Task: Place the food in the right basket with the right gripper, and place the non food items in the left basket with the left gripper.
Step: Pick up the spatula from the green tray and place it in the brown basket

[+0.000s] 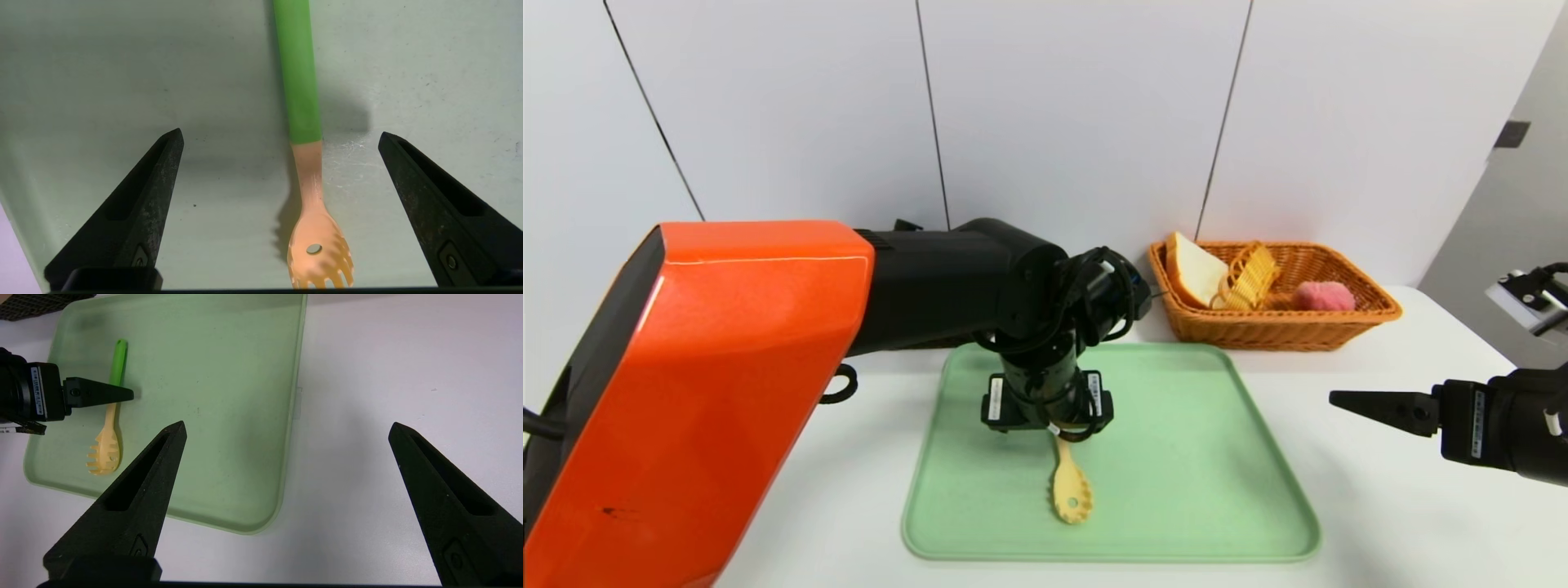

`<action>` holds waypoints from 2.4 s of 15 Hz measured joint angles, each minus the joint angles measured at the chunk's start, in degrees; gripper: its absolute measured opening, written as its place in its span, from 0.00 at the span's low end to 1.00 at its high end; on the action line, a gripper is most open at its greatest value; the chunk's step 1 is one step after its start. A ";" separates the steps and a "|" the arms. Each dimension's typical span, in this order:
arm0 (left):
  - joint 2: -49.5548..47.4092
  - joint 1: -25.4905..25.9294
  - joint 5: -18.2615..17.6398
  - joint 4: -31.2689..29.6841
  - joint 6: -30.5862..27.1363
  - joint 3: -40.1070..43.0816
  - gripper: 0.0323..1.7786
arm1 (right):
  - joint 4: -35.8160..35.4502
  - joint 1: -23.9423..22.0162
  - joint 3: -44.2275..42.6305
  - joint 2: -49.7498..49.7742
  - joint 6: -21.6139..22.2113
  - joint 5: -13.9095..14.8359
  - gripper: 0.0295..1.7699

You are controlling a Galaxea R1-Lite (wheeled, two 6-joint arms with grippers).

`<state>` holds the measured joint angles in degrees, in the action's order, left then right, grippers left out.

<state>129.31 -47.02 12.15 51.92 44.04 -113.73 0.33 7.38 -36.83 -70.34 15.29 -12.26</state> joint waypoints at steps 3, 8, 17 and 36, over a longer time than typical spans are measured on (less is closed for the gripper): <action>0.38 0.00 0.00 0.01 0.00 0.00 0.95 | 0.00 -0.02 0.00 0.06 0.00 -0.02 0.97; 1.32 -0.24 0.30 0.78 -0.56 -0.05 0.95 | 0.00 -0.02 0.00 0.06 0.00 -0.02 0.97; 1.73 -0.35 0.29 0.80 -0.24 -0.02 0.78 | -0.02 -0.02 -0.33 -0.16 0.00 -0.07 0.97; -7.03 -4.13 -4.66 -4.22 -2.05 -0.11 0.05 | 0.02 0.00 1.19 0.00 0.00 -0.02 0.97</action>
<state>122.27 -51.15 7.50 47.70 42.00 -113.84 0.35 7.38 -35.63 -70.34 15.29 -12.29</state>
